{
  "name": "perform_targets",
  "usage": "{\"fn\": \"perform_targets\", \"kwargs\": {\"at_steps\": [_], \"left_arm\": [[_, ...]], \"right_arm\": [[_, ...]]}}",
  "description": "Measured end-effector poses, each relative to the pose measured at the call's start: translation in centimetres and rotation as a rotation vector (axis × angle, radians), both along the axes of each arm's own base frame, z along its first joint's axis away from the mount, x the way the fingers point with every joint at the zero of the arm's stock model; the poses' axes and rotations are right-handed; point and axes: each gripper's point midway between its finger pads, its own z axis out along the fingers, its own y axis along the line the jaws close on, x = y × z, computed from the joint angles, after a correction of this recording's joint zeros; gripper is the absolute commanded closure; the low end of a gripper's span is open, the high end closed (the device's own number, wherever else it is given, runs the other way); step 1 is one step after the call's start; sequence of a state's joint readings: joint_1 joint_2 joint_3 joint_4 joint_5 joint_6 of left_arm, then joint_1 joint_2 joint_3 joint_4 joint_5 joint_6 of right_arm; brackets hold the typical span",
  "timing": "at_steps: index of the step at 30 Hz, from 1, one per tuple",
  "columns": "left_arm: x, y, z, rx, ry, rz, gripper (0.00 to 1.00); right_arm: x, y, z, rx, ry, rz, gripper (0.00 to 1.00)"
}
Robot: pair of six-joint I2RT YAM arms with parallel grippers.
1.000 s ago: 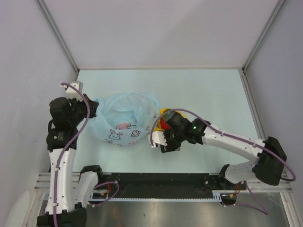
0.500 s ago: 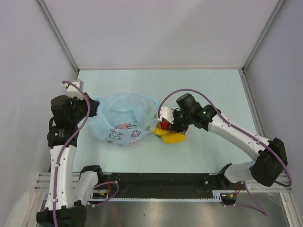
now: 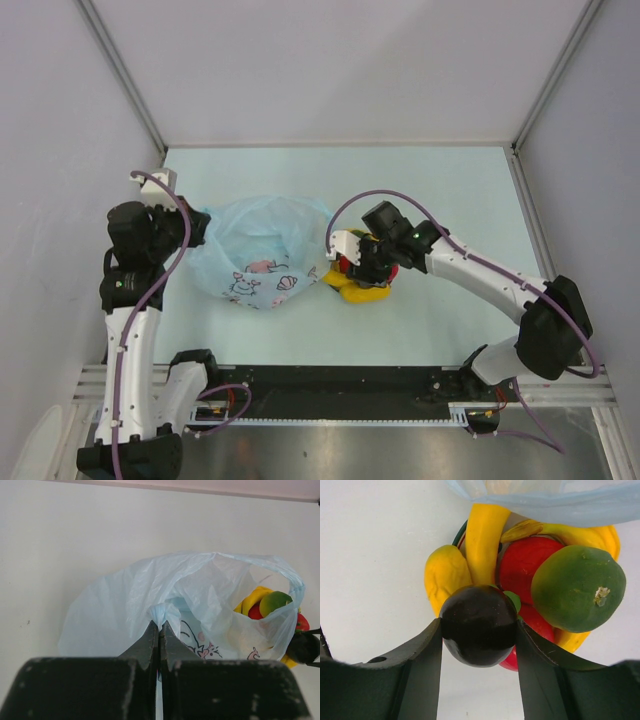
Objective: Take the fake fruits out of the plastic bag
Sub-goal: Place the fake fruit on the plate.
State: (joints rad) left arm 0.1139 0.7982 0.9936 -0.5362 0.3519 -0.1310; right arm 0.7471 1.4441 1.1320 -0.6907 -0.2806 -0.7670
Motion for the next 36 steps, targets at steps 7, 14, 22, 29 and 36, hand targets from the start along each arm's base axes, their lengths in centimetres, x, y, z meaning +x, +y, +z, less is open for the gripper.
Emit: {"fn": "perform_targets", "kwargs": {"at_steps": [7,14,22,29,36], "left_arm": [[0.0,0.0,0.0,0.0,0.0,0.0,0.99],[0.0,0.0,0.0,0.0,-0.002,0.0,1.0],[0.0,0.0,0.0,0.001,-0.002,0.0,1.0],[0.0,0.0,-0.2,0.002,0.002,-0.001,1.0],[-1.5,0.2,-1.5,0.051,0.055,-0.015,1.0]], "right_arm": [[0.2,0.1,0.0,0.0,-0.009,-0.009,0.26],[0.1,0.2,-0.1,-0.013,-0.023,-0.006,0.2],[-0.7,0.1,2.1,0.009,-0.085,0.0,0.15],[-2.1,1.1,5.4,0.088,-0.156,0.024,0.16],[-0.3,6.8,10.5,0.285,-0.195,-0.011,0.37]]}}
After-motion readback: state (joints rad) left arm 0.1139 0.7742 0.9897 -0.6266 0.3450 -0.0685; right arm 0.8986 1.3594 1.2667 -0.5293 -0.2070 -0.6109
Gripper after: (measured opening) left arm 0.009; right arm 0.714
